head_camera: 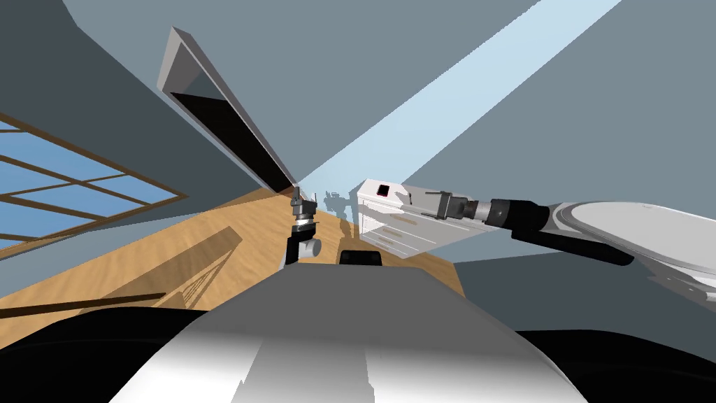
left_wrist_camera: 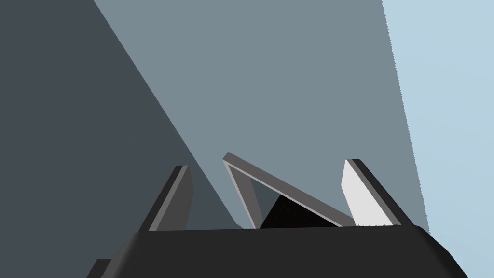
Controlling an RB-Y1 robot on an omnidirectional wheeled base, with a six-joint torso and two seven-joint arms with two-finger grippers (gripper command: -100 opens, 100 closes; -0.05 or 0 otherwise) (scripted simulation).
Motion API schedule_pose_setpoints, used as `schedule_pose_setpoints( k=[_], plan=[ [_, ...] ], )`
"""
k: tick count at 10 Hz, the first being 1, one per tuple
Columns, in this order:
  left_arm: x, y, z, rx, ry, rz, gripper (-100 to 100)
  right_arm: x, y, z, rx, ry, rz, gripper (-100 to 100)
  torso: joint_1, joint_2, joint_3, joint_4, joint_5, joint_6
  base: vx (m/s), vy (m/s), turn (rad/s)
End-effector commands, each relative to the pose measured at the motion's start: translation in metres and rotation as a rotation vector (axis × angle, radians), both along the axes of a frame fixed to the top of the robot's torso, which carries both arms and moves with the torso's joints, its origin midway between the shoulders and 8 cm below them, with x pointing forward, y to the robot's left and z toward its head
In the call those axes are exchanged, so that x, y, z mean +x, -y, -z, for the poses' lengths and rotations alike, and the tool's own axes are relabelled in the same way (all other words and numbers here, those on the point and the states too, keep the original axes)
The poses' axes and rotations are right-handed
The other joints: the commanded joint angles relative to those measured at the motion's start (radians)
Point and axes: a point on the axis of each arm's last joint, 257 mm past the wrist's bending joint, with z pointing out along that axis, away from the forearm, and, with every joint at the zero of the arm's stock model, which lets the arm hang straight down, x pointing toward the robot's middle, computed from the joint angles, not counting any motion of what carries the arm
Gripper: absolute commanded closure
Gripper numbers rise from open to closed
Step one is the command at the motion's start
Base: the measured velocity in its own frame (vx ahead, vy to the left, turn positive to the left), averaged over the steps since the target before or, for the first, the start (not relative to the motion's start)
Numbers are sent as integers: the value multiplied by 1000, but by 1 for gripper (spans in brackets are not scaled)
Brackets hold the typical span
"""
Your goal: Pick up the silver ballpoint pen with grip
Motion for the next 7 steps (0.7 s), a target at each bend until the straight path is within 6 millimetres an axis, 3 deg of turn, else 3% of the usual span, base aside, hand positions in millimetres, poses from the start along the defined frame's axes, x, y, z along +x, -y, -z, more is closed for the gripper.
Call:
schedule_pose_setpoints(
  k=[1,2,7],
  plan=[
    [0,0,0,0,0,0,0,2,15,4,-115,-1,-17,-100,0,0,0,0,0,0,-22,6,151],
    [0,0,0,0,0,0,0,4,15,5,-159,-5,-36,-100,0,0,0,0,0,0,-18,6,57],
    [0,0,0,0,0,0,0,14,56,11,-474,-34,-103,-100,1,0,0,0,0,0,-14,15,92]
  ],
)
